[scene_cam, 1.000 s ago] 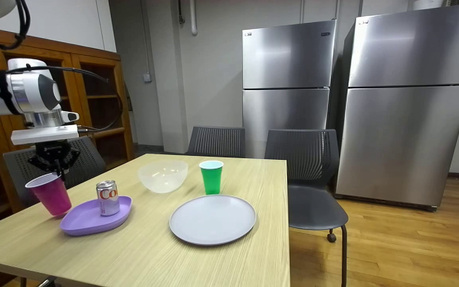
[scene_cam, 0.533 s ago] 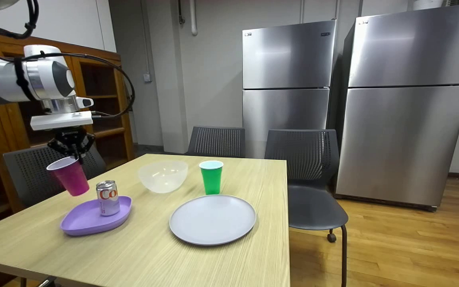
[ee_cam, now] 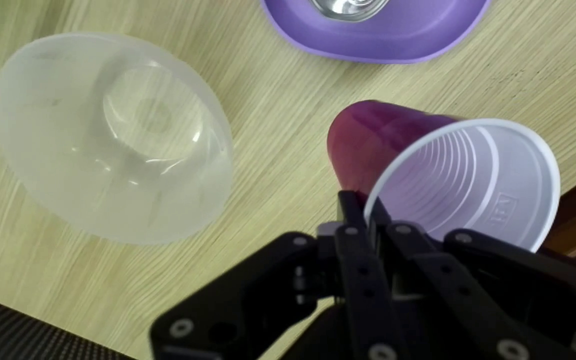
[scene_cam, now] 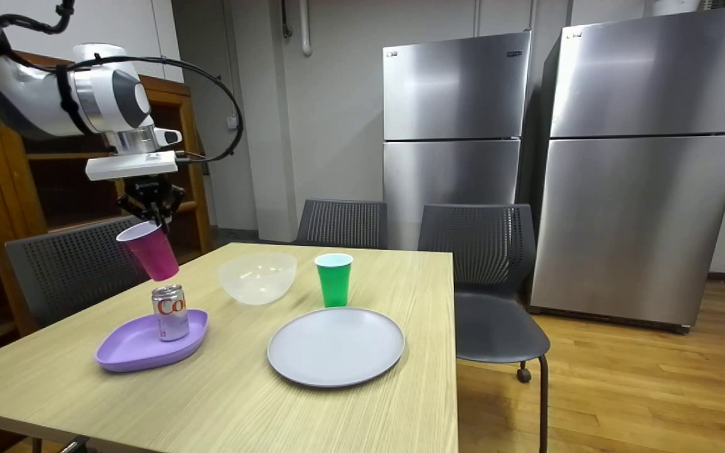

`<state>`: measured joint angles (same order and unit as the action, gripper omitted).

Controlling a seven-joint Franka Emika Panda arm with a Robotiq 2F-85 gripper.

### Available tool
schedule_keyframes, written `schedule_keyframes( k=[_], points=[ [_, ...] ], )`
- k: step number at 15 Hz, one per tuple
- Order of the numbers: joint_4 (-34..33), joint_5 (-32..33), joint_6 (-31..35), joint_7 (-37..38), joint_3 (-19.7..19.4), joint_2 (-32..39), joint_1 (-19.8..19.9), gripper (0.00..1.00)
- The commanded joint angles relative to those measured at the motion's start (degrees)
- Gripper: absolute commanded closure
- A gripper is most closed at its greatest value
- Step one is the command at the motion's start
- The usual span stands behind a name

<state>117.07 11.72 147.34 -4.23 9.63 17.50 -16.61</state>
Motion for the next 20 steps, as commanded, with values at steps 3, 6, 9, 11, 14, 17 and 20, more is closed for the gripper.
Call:
schedule_keyframes(
  k=[3, 6, 9, 11, 14, 17, 20],
  points=[
    [1.15, -3.97, -3.01, 0.50, 0.37, -4.72, 3.06, 0.99],
    [2.01, -4.98, -4.35, 1.41, -0.48, -6.30, 4.32, 0.99],
    [3.42, -5.42, -5.10, 2.48, -1.73, -7.60, 5.53, 0.99],
    [4.73, -5.22, -4.75, 3.41, -2.70, -8.24, 6.30, 0.99],
    [6.72, -4.30, -4.33, 5.64, -4.31, -8.99, 7.24, 0.99],
    [8.45, -4.03, -4.28, 7.85, -5.81, -9.49, 8.10, 0.99],
    [10.31, -4.41, -3.86, 9.22, -7.07, -10.05, 9.25, 0.99]
  ],
)
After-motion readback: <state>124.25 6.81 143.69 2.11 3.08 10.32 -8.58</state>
